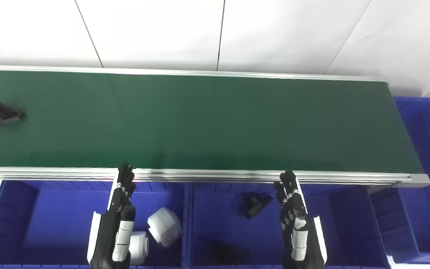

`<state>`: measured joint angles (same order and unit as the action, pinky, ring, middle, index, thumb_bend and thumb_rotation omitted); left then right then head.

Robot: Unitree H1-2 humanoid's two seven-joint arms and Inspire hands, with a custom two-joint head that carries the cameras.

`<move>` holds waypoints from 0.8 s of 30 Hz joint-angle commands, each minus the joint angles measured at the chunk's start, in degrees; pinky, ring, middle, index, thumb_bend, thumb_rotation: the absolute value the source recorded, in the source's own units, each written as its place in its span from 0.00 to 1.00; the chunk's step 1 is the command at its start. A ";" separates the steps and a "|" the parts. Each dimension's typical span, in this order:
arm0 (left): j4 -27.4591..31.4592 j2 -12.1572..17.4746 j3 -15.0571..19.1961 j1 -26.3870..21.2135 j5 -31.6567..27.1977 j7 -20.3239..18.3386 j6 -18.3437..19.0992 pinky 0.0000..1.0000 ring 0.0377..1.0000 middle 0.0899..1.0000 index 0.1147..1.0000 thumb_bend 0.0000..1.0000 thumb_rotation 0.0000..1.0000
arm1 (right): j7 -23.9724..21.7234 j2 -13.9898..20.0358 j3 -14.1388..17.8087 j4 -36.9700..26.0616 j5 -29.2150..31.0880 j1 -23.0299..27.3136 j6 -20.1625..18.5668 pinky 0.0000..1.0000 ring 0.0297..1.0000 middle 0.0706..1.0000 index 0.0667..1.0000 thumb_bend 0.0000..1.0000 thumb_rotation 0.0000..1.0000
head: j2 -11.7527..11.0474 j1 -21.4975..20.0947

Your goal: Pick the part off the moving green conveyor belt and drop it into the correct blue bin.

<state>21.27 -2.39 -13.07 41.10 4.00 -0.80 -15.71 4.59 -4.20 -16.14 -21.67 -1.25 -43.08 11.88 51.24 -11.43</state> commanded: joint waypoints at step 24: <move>0.85 -0.27 -0.21 0.50 0.94 0.45 -3.15 1.00 1.00 1.00 1.00 0.70 0.94 | -0.47 -0.57 -0.35 -0.86 0.05 -0.47 2.21 1.00 0.96 0.97 0.98 0.88 0.96 | -0.15 -0.11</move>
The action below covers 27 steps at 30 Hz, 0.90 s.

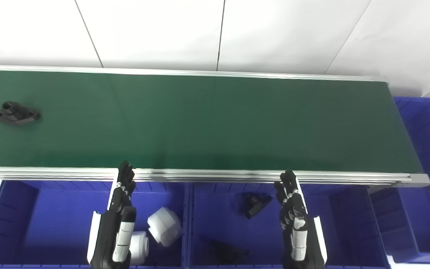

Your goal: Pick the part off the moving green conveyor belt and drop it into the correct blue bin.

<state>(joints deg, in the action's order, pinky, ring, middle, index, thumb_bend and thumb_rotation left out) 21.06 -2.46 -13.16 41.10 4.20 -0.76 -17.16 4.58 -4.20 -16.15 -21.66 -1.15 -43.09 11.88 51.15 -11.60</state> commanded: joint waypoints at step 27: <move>-0.56 0.15 -0.05 0.45 0.32 0.19 -3.97 1.00 1.00 1.00 1.00 0.70 0.92 | -0.96 -0.05 -0.55 0.42 0.03 -0.77 3.56 1.00 0.98 0.98 0.99 0.86 0.97 | -2.87 1.99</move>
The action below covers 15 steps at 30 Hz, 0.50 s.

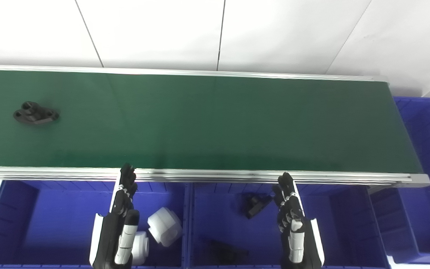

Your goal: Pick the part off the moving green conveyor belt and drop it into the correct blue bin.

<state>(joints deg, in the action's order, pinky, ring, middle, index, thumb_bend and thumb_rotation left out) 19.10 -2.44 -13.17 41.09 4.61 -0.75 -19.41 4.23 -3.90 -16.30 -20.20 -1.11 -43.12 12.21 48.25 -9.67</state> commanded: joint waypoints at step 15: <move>1.22 0.28 0.10 0.80 -0.33 0.16 -1.83 1.00 1.00 1.00 1.00 0.72 0.93 | -0.58 -0.39 -0.58 -0.42 0.25 -0.98 4.04 1.00 0.97 0.98 0.99 0.84 0.95 | -0.87 -0.09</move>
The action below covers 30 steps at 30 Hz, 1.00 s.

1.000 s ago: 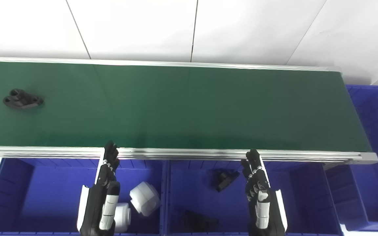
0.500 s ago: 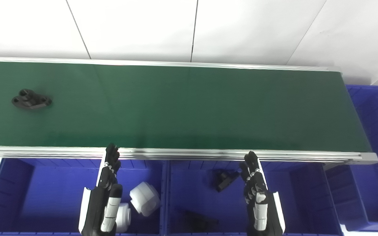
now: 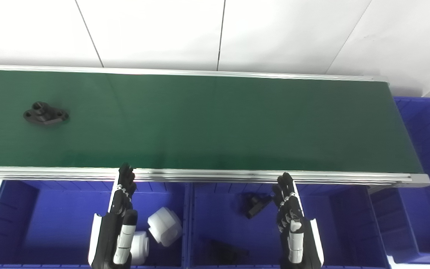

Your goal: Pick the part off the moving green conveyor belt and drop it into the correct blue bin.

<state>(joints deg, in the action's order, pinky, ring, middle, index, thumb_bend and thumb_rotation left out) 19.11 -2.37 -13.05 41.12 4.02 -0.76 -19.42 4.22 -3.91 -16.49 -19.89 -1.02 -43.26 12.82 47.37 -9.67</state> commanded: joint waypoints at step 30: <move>-10.58 -2.65 -2.20 -1.83 6.02 6.23 -7.48 1.00 1.00 1.00 1.00 0.70 0.91 | -2.61 2.38 4.59 9.24 5.84 1.81 10.31 1.00 1.00 1.00 1.00 0.76 0.90 | -15.69 14.53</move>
<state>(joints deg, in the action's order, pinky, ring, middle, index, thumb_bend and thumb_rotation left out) 8.00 -4.62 -14.64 39.68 9.86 4.14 -24.45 2.89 -1.57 -12.06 -9.79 4.03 -41.64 21.08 31.65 4.81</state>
